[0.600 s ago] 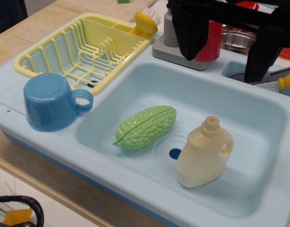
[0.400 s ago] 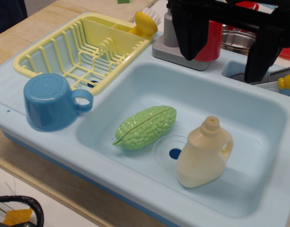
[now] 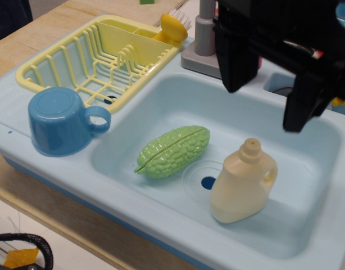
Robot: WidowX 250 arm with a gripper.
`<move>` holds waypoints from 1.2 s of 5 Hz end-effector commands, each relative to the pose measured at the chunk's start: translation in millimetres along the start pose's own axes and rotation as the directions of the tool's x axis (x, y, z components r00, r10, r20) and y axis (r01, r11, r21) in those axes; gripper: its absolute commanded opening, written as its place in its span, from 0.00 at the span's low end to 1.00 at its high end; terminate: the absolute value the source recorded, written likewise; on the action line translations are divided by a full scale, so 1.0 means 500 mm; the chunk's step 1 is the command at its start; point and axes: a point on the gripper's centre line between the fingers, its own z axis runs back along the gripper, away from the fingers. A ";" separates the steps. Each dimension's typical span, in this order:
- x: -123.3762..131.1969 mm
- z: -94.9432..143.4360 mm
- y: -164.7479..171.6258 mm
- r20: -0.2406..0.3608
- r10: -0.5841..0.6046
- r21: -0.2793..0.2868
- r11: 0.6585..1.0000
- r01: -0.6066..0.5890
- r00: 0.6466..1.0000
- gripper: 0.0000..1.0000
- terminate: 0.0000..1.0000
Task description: Put detergent from sink into drying rack
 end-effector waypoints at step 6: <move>-0.025 -0.152 0.013 0.185 -0.124 -0.106 0.984 0.146 0.975 0.00 0.00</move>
